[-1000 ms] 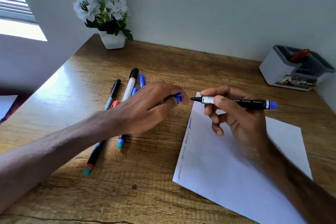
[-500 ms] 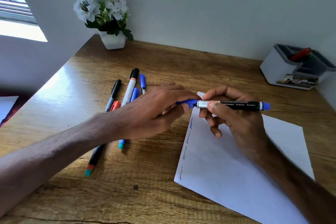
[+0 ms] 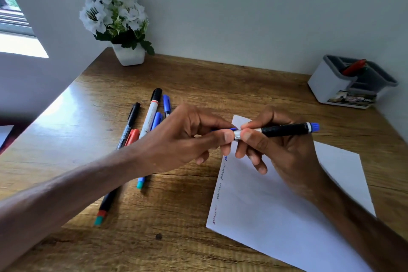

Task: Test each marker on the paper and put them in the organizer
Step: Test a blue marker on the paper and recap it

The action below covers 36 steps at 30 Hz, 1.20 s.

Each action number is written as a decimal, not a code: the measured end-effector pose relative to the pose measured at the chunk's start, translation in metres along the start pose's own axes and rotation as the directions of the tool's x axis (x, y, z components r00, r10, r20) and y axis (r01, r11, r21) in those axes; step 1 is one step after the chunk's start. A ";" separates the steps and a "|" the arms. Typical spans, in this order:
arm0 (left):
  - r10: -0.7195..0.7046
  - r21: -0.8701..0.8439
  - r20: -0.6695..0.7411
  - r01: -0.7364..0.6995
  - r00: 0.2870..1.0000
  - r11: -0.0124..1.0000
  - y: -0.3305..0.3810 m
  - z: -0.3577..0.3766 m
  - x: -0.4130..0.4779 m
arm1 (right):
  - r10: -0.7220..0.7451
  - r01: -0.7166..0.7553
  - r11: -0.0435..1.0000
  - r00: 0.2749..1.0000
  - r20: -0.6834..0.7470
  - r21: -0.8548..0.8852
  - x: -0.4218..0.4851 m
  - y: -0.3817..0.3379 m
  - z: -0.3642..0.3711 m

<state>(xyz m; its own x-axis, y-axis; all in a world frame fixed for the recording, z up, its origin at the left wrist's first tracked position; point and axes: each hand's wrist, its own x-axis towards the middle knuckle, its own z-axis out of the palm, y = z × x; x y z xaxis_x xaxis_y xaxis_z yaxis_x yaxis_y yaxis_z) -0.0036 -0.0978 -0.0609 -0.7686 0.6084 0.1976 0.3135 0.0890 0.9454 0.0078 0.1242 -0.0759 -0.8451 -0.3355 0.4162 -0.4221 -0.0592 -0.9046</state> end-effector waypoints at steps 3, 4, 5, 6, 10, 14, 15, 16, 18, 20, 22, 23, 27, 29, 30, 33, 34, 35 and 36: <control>-0.026 -0.077 0.037 0.029 0.999 0.997 -0.001 -0.002 -0.001 | -0.012 0.012 1.000 1.000 0.019 -0.028 -0.001 -0.003 0.001; -0.040 -0.106 0.053 0.045 0.998 0.993 -0.001 -0.002 -0.001 | -0.021 0.022 0.999 0.999 0.024 -0.037 -0.001 -0.005 0.001; -0.054 -0.132 0.068 0.063 0.996 0.989 -0.001 -0.003 -0.002 | -0.031 0.032 0.998 0.999 0.027 -0.048 -0.001 -0.006 0.001; -0.069 -0.154 0.081 0.081 0.994 0.985 -0.001 -0.003 -0.002 | -0.037 0.039 0.998 0.999 0.032 -0.056 -0.001 -0.008 0.000; -0.125 -0.222 0.098 0.144 0.987 0.964 -0.002 -0.001 -0.001 | -0.044 0.047 0.998 0.998 0.054 -0.048 0.000 -0.009 -0.003; -0.173 -0.253 0.022 0.173 0.985 0.952 -0.001 0.005 0.007 | 0.011 -0.011 0.997 1.000 0.006 -0.072 0.007 -0.008 -0.016; -0.173 -0.243 -0.010 0.165 0.985 0.956 -0.001 0.006 0.010 | 0.012 -0.013 0.995 1.000 -0.019 -0.099 0.010 -0.007 -0.020; -0.179 -0.232 -0.052 0.163 0.982 0.959 0.000 0.007 0.013 | 0.005 -0.011 0.990 0.999 -0.043 -0.140 0.012 -0.008 -0.024; -0.199 -0.203 -0.161 0.165 0.967 0.965 0.002 0.007 0.018 | -0.003 -0.015 0.977 0.997 -0.082 -0.212 0.014 -0.009 -0.030; -0.168 -0.131 -0.267 0.137 0.949 0.982 0.006 0.007 0.024 | 0.029 -0.053 0.984 0.990 -0.139 -0.169 0.014 -0.012 -0.035; -0.077 -0.031 -0.332 0.070 0.940 0.997 0.012 0.008 0.033 | 0.060 -0.083 0.993 0.970 -0.236 -0.089 0.013 -0.012 -0.044; -0.034 0.014 -0.352 0.042 0.935 0.999 0.016 0.008 0.038 | 0.044 -0.076 0.992 0.959 -0.281 -0.102 0.013 -0.011 -0.049; 0.115 0.188 -0.391 -0.043 0.913 0.981 0.033 0.020 0.067 | 0.003 -0.071 0.969 0.961 -0.276 -0.235 0.015 -0.012 -0.065; 0.174 0.259 -0.397 -0.072 0.901 0.963 0.040 0.031 0.081 | -0.035 -0.036 0.959 0.968 -0.247 -0.280 0.016 -0.014 -0.068; 0.207 0.296 -0.397 -0.089 0.894 0.951 0.042 0.037 0.088 | -0.072 -0.011 0.948 0.966 -0.248 -0.318 0.017 -0.015 -0.069; 0.262 0.353 -0.405 -0.114 0.876 0.928 0.045 0.050 0.104 | -0.158 -0.004 0.887 0.937 -0.313 -0.461 0.020 -0.017 -0.075; 0.265 0.358 -0.403 -0.115 0.876 0.927 0.045 0.052 0.109 | -0.155 -0.043 0.866 0.924 -0.349 -0.498 0.021 -0.018 -0.079; 0.261 0.368 -0.396 -0.108 0.881 0.923 0.044 0.053 0.113 | -0.151 -0.088 0.838 0.911 -0.384 -0.539 0.022 -0.019 -0.084; 0.253 0.397 -0.369 -0.095 0.894 0.913 0.041 0.053 0.116 | -0.156 -0.129 0.806 0.895 -0.417 -0.578 0.023 -0.020 -0.089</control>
<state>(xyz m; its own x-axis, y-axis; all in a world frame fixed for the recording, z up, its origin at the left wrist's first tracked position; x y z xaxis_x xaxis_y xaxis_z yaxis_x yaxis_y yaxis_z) -0.0507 0.0183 -0.0130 -0.8138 0.2754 0.5117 0.5803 0.3369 0.7415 -0.0328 0.2017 -0.0403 -0.8277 0.1008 0.5520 -0.4209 0.5392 -0.7295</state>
